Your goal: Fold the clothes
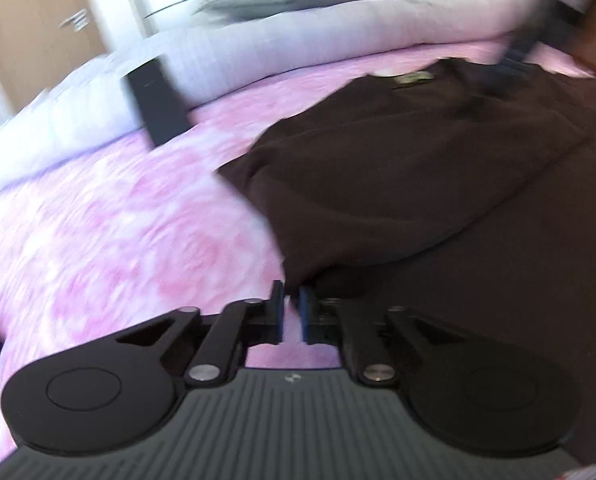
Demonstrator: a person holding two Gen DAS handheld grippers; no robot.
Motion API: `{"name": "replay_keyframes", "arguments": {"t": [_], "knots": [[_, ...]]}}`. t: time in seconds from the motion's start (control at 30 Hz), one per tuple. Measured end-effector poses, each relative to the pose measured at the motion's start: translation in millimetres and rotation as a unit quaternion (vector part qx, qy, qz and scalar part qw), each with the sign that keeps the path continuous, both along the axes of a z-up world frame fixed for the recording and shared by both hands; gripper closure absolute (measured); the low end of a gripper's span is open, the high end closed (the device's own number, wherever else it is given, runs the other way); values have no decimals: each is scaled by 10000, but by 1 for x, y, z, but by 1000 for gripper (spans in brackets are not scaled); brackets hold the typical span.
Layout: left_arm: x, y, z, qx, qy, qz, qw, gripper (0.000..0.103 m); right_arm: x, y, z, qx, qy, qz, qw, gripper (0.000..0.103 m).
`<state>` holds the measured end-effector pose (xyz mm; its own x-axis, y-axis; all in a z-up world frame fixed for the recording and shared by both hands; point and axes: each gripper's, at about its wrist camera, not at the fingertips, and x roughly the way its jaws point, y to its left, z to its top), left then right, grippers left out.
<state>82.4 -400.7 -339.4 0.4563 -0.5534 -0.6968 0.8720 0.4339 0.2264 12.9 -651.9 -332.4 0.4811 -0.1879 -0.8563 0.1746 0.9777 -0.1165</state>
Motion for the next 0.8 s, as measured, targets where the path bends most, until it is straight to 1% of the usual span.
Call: {"name": "replay_keyframes", "arguments": {"t": [0.03,0.07,0.1,0.13,0.23,0.33,0.43,0.5,0.6,0.63,0.67,0.7,0.77,0.8], "knots": [[2,3,0,65,50,289,9995,103,-18,-10,-4,17,108,-261,9996,39],[7,7,-2,109,227,512,9984,103,-35,-21,-8,62,217,-541,9983,39],[11,10,-3,157,358,648,9971,103,-52,-31,-10,164,283,-826,9961,39],[12,15,-1,165,362,727,9966,103,-68,-41,-12,296,324,-1111,9928,39],[9,23,8,268,17,633,9976,103,-107,-67,-12,534,176,-1797,9821,39],[3,14,22,285,-338,390,9983,101,-129,-85,-12,609,-143,-2202,9735,39],[-9,-7,29,284,-602,-67,9978,98,-139,-101,-15,642,-475,-2455,9661,39],[-20,-25,28,322,-694,-386,9963,90,-140,-111,-18,704,-656,-2572,9616,40],[-28,-56,21,390,-785,-715,9936,90,-137,-121,-24,773,-803,-2700,9564,40],[-30,-64,16,456,-783,-786,9928,89,-136,-123,-26,760,-784,-2657,9579,60],[-31,-73,11,522,-781,-858,9919,89,-135,-124,-29,734,-738,-2585,9604,84],[-32,-76,7,583,-762,-898,9913,89,-133,-125,-31,709,-691,-2514,9628,86],[-34,-84,1,706,-724,-978,9901,89,-136,-126,-29,574,-621,-2450,9658,96],[-35,-88,-3,767,-705,-1018,9893,89,-138,-126,-26,497,-588,-2426,9671,97]]}}
